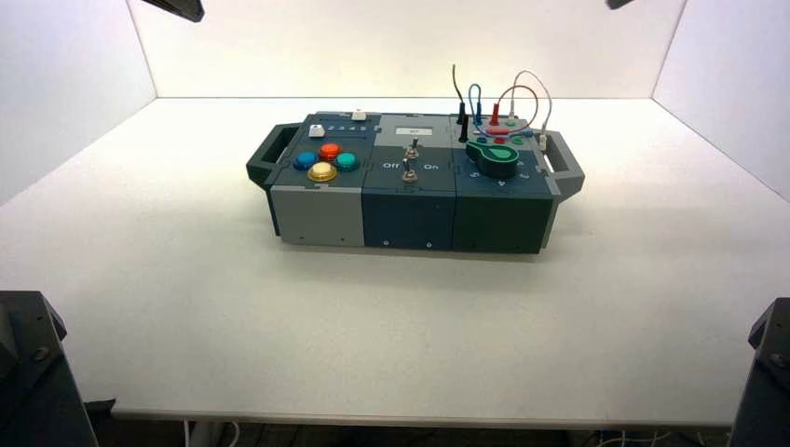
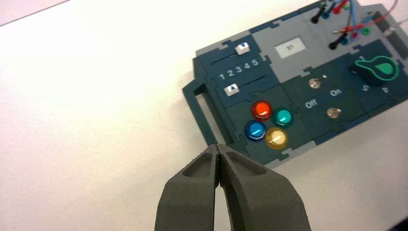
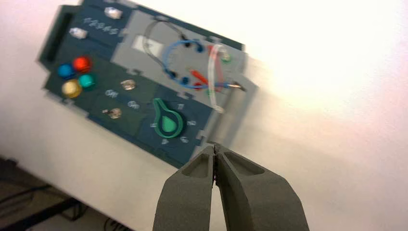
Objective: Turn the knob to position 5.
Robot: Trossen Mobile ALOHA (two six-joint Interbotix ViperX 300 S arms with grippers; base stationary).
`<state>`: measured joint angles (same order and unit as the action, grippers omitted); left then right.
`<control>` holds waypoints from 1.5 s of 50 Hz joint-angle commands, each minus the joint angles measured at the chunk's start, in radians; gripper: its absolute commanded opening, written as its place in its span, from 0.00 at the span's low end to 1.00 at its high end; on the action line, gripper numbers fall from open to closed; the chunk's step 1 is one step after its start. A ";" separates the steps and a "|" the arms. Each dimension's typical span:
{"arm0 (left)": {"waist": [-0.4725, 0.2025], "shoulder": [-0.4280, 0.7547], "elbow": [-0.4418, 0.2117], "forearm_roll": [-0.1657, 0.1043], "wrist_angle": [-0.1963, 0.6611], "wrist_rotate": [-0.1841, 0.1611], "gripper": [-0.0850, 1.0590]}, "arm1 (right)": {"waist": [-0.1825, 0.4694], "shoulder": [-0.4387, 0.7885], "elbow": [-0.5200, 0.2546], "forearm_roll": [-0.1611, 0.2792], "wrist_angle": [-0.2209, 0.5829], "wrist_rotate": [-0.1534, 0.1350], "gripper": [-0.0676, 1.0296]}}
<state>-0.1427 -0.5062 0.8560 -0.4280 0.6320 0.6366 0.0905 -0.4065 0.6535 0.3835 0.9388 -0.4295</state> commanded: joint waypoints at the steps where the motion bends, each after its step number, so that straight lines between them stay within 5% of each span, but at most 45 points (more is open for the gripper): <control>1: -0.003 0.008 -0.032 -0.034 0.000 0.028 0.05 | 0.005 0.038 -0.040 0.041 -0.003 -0.052 0.04; 14: -0.052 0.009 -0.032 -0.060 0.008 0.097 0.05 | 0.061 0.137 -0.064 0.017 -0.014 -0.124 0.04; 21: -0.077 0.014 -0.032 -0.063 0.015 0.114 0.05 | 0.114 0.187 -0.086 -0.029 -0.052 -0.124 0.04; 36: -0.077 0.061 -0.055 -0.071 0.091 0.114 0.05 | 0.244 0.250 -0.121 -0.216 -0.123 -0.097 0.04; 62: -0.083 0.061 -0.057 -0.084 0.077 0.132 0.05 | 0.293 0.391 -0.172 -0.244 -0.144 -0.118 0.04; 67: -0.087 0.060 -0.054 -0.129 0.081 0.173 0.05 | 0.304 0.413 -0.179 -0.245 -0.144 -0.121 0.04; 72: -0.087 0.049 -0.052 -0.222 0.109 0.273 0.05 | 0.310 0.431 -0.187 -0.245 -0.144 -0.121 0.04; 75: -0.086 0.041 -0.049 -0.302 0.133 0.367 0.05 | 0.311 0.439 -0.190 -0.245 -0.147 -0.121 0.04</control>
<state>-0.2224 -0.4387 0.8253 -0.6427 0.7440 0.9235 0.3958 0.0399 0.4939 0.1381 0.7992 -0.5430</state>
